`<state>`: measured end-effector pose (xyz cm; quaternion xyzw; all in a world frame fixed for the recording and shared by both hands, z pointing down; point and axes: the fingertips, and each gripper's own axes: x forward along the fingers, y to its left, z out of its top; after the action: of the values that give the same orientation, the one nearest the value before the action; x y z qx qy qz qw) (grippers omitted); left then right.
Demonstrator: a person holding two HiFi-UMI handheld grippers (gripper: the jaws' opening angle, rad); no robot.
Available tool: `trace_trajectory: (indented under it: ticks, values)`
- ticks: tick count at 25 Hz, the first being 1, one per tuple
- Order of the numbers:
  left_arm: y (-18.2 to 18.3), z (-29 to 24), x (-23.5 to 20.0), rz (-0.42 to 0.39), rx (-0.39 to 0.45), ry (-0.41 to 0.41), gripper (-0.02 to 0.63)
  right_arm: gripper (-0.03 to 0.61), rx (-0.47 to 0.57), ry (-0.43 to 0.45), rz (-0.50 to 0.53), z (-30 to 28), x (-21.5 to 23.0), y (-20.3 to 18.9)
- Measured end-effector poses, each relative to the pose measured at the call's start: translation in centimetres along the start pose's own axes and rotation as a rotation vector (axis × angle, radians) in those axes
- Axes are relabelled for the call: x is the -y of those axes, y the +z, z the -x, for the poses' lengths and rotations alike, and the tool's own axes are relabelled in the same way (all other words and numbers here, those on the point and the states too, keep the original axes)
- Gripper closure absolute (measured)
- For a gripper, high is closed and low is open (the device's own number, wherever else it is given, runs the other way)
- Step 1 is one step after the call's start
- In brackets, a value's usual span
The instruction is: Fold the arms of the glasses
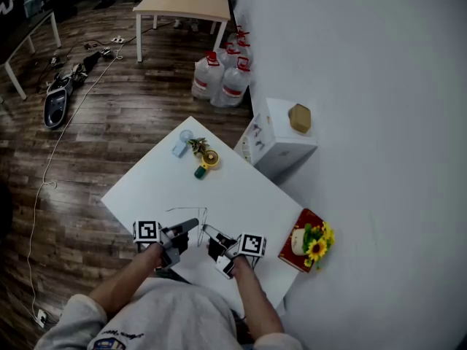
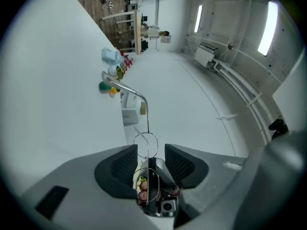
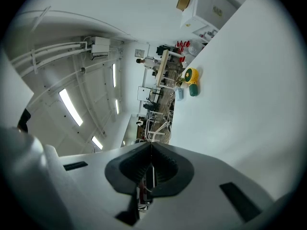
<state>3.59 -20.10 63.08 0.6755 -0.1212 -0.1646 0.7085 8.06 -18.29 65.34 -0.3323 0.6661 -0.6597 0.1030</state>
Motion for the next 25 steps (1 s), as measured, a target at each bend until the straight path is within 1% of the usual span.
trace_trajectory:
  ticks: [2,3,4,5,7,10,12,15,20,22,23,25]
  values:
    - [0.2,1.0,-0.5,-0.021,0.003,0.035,0.449,0.569,0.008,-0.002,-0.002,0.0,0.0,0.2]
    - [0.4,1.4,-0.7,-0.041,0.005,0.054,0.447,0.569,0.01,-0.003,-0.001,0.1,0.0,0.3]
    - [0.7,1.9,-0.7,-0.081,0.006,0.067,0.446,0.569,0.012,-0.001,0.001,0.1,0.0,0.4]
    - [1.2,2.3,-0.9,-0.15,0.005,0.083,0.446,0.569,0.013,0.001,0.002,0.2,0.0,0.5]
    - [2.5,3.4,-1.6,-0.325,-0.002,0.147,0.443,0.569,0.013,0.004,0.006,0.4,0.0,0.7]
    - [3.9,5.0,-1.8,-0.514,-0.009,0.243,0.442,0.569,0.008,0.008,0.008,0.5,-0.1,0.7]
    - [4.3,5.7,-2.2,-0.652,-0.052,0.31,0.442,0.569,0.003,0.035,0.008,0.3,-0.5,0.5]
    - [4.7,5.9,-2.7,-0.858,-0.137,0.404,0.442,0.569,0.003,0.002,0.015,0.6,0.1,0.6]
    - [5.8,5.8,-1.3,-1.096,-0.158,0.461,0.442,0.569,0.0,0.006,0.023,0.8,0.0,0.6]
    - [5.7,5.5,-0.9,-1.191,-0.19,0.477,0.454,0.569,0.001,0.008,0.03,1.0,-0.1,0.6]
    - [5.5,5.4,-0.8,-1.229,-0.212,0.484,0.457,0.569,0.0,0.011,0.032,1.0,-0.1,0.6]
    - [5.1,5.1,-1.1,-1.278,-0.247,0.493,0.466,0.569,0.001,0.015,0.034,1.1,-0.2,0.6]
